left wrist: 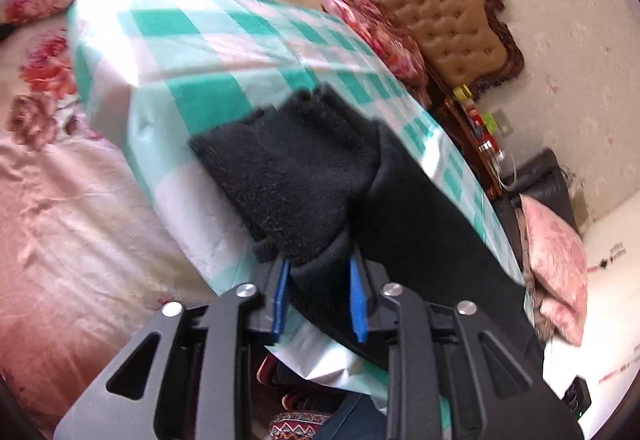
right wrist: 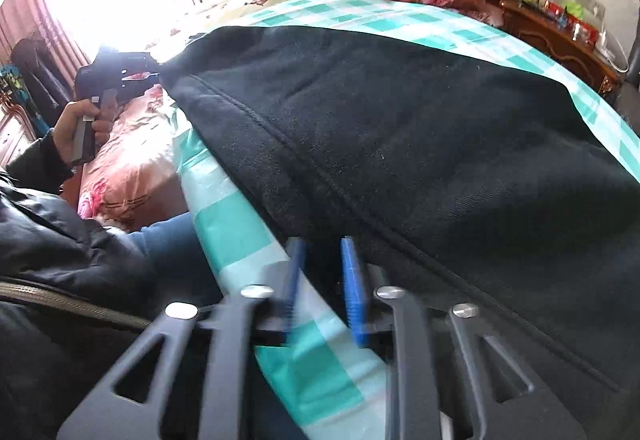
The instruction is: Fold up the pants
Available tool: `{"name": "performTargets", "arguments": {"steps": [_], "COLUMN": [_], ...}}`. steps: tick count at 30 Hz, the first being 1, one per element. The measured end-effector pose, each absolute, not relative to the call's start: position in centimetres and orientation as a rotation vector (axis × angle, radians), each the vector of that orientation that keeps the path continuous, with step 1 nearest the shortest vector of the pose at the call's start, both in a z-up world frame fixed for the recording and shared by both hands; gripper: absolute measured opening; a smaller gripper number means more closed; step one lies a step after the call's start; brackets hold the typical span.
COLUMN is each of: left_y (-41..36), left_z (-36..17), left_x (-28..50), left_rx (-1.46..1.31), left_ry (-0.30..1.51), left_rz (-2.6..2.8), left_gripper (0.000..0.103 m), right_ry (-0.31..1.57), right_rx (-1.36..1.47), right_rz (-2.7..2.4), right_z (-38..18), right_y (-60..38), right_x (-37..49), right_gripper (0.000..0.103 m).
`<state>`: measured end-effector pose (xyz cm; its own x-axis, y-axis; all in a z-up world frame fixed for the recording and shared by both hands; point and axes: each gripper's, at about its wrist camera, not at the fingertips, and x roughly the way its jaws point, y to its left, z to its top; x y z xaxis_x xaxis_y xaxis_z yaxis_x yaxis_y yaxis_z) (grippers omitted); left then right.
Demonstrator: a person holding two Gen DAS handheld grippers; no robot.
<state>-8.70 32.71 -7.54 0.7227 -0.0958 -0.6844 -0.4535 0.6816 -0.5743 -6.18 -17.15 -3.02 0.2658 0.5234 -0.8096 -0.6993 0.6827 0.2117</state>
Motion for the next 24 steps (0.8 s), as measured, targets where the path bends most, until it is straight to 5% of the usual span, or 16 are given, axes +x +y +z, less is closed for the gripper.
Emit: {"name": "performTargets", "arguments": {"steps": [1,2,5,8,17,20,24], "left_y": [32.7,32.6,31.4,28.4,27.3,28.6,24.2], "left_z": [-6.5,-4.6,0.1,1.0,-7.5,-6.9,-1.4], "left_x": [-9.3,-10.5,-10.8,-5.7,0.7,1.1,0.6], "left_rx": [-0.781,-0.731,-0.614,-0.489,-0.298,-0.358,-0.198], "left_ry": [0.741,0.68,0.515,0.59,0.826,0.849,0.737], "left_rz": [0.32,0.441,0.473,0.235,0.224,0.273,0.28], "left_gripper": [0.066,0.083,0.084,0.086,0.075,0.061,0.07], "right_ry": [0.986,0.968,0.905,0.847,1.004,1.041,0.934], "right_rx": [-0.18,-0.161,-0.14,-0.1,-0.119,-0.112,-0.091], "right_rz": [0.829,0.827,0.776,0.663,0.456,0.469,0.353], "right_z": [-2.4,-1.7,-0.5,-0.1,-5.4,-4.6,-1.5], "right_y": [-17.5,-17.8,-17.8,-17.4,-20.1,-21.4,-26.6], "right_x": [-6.1,-5.9,-4.9,-2.3,0.0,-1.0,-1.6], "right_gripper": [0.055,0.056,0.06,0.08,0.081,0.085,0.088]}}
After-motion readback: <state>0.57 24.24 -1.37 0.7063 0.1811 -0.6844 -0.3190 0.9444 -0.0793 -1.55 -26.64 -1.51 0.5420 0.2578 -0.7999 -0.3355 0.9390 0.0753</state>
